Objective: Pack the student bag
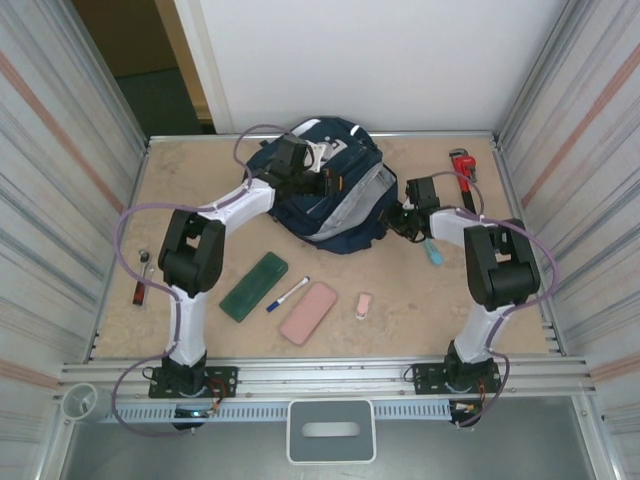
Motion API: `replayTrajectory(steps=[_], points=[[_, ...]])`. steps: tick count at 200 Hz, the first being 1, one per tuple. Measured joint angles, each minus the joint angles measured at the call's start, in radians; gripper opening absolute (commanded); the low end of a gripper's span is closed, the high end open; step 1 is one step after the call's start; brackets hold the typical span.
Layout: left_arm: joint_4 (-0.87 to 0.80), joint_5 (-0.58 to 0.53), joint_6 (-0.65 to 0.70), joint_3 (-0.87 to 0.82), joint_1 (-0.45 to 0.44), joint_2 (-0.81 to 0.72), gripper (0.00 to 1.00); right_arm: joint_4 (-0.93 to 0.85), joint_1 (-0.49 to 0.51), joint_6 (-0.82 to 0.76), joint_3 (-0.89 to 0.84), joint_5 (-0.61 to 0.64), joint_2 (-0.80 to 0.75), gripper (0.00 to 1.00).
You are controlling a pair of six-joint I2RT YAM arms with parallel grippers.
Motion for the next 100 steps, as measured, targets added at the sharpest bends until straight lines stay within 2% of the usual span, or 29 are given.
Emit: replayTrajectory(steps=[18,38,62,77,100], points=[[0.029,-0.055,-0.037,-0.008,-0.018,0.0,0.0,0.0,-0.035,-0.007,0.084,-0.018,0.056,0.04],[0.039,-0.102,-0.07,0.003,-0.041,0.008,0.03,-0.009,-0.08,-0.022,0.167,-0.043,0.114,0.03],[0.006,-0.124,-0.091,0.124,-0.07,0.086,0.24,-0.05,-0.127,-0.049,0.263,-0.06,0.156,0.12],[-0.04,-0.113,-0.08,0.23,-0.083,0.151,0.4,-0.064,-0.155,-0.072,0.292,-0.059,0.149,0.24],[-0.12,-0.112,-0.002,0.303,-0.093,0.167,0.57,-0.093,-0.184,-0.11,0.283,-0.045,0.089,0.39]])
